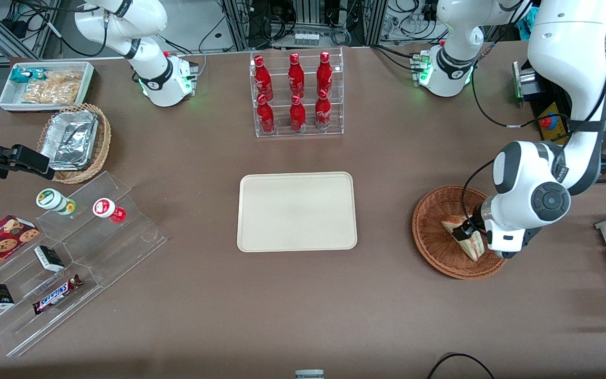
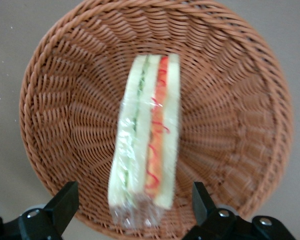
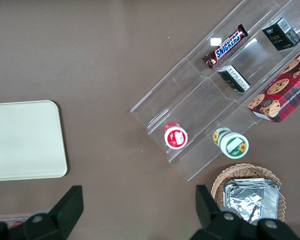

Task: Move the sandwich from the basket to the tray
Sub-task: 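Close the left gripper on the wrapped sandwich and lift it, then carry the sandwich over the cream tray and lower it onto it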

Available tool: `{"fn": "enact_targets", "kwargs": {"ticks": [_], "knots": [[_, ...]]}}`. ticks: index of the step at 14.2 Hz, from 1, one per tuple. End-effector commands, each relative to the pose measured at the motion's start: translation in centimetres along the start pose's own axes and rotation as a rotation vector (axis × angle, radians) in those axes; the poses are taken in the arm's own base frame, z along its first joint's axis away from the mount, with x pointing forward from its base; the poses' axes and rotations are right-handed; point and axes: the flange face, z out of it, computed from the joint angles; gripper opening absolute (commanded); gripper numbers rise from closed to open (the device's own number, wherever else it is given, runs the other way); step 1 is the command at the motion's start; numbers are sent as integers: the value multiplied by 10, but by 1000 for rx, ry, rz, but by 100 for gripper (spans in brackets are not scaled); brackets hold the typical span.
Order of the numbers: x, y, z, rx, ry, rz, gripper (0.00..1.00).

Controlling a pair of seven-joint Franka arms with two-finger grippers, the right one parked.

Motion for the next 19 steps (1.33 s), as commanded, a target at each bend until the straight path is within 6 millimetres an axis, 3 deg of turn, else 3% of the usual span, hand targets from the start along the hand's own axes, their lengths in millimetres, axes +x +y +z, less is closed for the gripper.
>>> {"fn": "enact_targets", "kwargs": {"ticks": [1,7,8,10,12,14,17,19], "knots": [[5,-8,12,2,32,-20,100],[14,0,34,-38,52,-79,99],[13,2,37,-36,49,-76,92],[11,5,37,-36,49,-78,61],[9,8,30,-45,56,-112,37],[5,16,11,-59,71,-108,31],[-40,56,-45,-43,76,-18,30],[-86,96,-79,-9,71,69,30]]}}
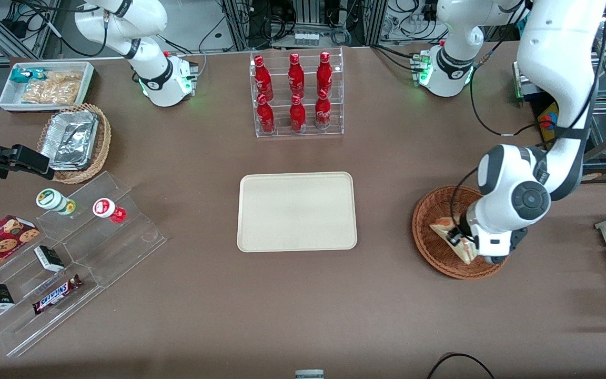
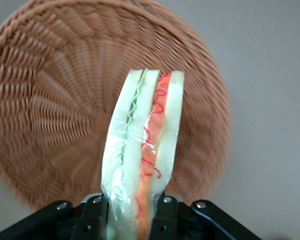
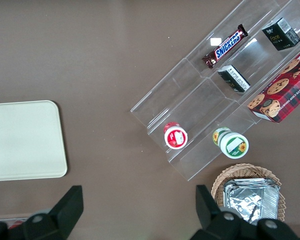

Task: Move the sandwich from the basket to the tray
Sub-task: 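Carry the sandwich over the cream tray and lower it onto it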

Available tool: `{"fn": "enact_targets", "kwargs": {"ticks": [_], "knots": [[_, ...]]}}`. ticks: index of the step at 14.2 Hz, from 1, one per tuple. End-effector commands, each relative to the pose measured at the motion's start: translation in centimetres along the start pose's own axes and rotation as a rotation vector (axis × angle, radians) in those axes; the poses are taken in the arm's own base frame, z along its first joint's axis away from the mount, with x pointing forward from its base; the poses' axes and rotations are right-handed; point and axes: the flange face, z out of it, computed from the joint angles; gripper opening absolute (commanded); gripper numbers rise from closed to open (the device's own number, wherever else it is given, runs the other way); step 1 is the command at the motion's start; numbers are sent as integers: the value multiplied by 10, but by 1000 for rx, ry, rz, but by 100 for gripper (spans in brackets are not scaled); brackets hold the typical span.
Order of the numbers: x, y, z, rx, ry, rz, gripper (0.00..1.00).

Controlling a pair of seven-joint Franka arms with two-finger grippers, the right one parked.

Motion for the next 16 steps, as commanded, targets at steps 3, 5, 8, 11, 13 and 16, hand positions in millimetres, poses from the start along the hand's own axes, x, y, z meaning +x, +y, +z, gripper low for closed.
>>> {"fn": "enact_targets", "kwargs": {"ticks": [3,5,8,11,13,16], "knots": [[-122,105,-56,33,30,209,31],[-184,146,-37,39,21,309,31],[-245,193,-7,35,15,413,32],[-302,224,35,47,-15,491,32],[-322,241,58,42,-35,511,32],[-342,251,85,35,-49,544,32]]}}
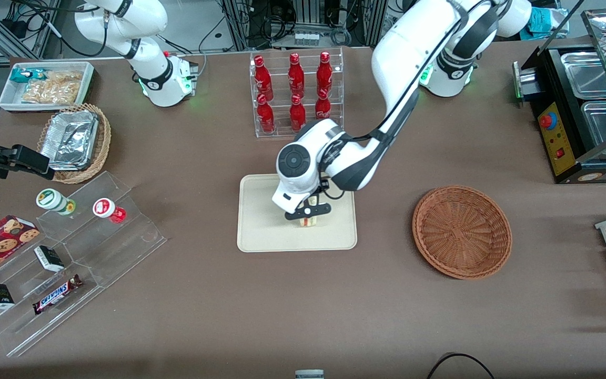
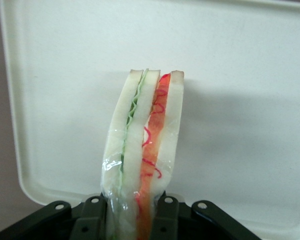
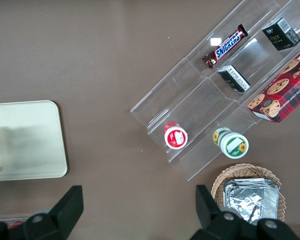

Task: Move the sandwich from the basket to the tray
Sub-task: 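Carry the sandwich over the cream tray and lower it onto it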

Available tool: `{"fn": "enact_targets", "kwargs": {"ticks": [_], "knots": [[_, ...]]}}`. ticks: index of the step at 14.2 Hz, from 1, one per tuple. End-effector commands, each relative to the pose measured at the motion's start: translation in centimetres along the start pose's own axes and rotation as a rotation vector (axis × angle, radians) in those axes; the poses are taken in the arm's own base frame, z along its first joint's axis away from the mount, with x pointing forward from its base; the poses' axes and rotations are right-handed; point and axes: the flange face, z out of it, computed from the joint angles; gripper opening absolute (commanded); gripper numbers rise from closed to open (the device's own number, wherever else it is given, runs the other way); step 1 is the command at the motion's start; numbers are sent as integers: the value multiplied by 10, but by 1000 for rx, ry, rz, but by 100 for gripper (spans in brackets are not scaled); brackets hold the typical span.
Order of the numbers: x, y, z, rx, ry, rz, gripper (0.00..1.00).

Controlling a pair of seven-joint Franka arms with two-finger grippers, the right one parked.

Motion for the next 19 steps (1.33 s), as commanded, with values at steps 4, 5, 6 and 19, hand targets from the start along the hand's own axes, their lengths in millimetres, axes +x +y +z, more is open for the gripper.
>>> {"fn": "enact_targets", "kwargs": {"ticks": [4,5,6,19], "knots": [[1,22,23,-45,14,21,33],[0,22,24,-43,13,21,34],[0,22,25,-41,11,21,44],[45,-171,-198,63,64,23,99]]}}
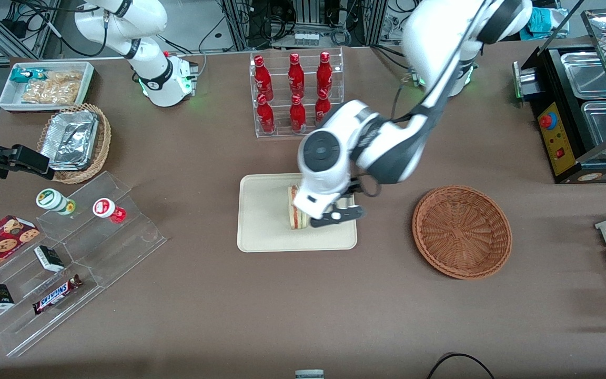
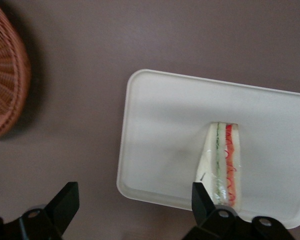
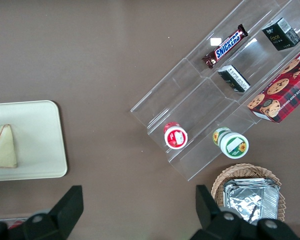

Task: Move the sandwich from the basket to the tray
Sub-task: 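Open the left gripper to release the sandwich and raise it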

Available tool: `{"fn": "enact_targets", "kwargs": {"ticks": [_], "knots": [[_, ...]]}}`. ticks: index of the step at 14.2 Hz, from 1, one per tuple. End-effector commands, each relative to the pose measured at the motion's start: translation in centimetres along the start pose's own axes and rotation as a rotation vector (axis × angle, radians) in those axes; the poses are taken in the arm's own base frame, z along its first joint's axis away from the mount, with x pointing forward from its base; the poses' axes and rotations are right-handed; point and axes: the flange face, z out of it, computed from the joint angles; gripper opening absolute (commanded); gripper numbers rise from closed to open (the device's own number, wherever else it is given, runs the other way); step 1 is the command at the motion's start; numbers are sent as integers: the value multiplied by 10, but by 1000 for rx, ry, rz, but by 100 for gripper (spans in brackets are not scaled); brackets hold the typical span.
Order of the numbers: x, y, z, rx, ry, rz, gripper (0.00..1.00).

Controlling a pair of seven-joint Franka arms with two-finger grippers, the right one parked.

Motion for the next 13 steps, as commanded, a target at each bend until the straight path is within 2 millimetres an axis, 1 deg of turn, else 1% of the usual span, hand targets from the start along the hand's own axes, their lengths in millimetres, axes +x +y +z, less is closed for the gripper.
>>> {"fn": "enact_targets", "kwargs": {"ticks": [1,2,3,6,7,9,11,13], "knots": [[-8,-89,-39,32,-6,32,99],[-10,-115,-53,42,-12,33,100],[-11,-145,-64,50,-22,31,100],[-9,-222,-85,56,-39,57,100],[-10,-241,-90,47,-56,69,100],[-16,-276,-104,47,-69,68,100],[-18,-299,-115,39,-54,65,100],[-14,-326,-121,34,-65,82,100]]}}
